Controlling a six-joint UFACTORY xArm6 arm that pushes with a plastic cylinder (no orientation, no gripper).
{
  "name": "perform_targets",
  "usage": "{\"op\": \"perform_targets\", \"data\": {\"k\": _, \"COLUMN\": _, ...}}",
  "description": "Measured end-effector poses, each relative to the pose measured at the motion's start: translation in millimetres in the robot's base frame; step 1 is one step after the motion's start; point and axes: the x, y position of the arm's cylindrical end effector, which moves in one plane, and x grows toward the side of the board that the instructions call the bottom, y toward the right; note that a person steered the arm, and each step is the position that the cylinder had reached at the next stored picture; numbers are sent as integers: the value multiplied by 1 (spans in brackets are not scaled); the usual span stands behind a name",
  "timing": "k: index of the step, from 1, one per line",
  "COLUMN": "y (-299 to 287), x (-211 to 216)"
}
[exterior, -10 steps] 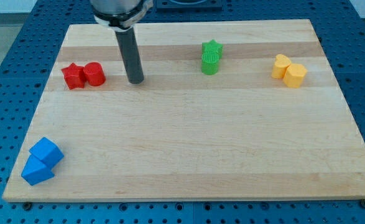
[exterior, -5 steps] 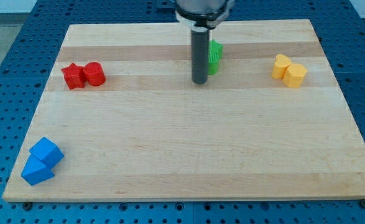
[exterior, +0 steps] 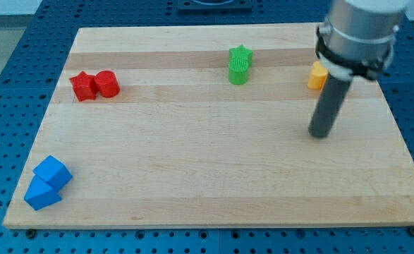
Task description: Point your arm at the yellow hexagon
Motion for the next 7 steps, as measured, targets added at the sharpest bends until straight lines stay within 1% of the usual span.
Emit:
{"op": "perform_targets", "data": {"k": 1, "y": 67, "x": 7}}
{"op": "perform_targets", "data": {"k": 2, "y": 124, "x": -57}}
{"op": "perform_targets", "data": {"k": 3, "y": 122, "x": -76}}
{"op": "perform_targets", "data": {"k": 4, "y": 110, "x": -121}}
{"op": "perform_targets", "data": {"k": 7, "y": 78, "x": -121}}
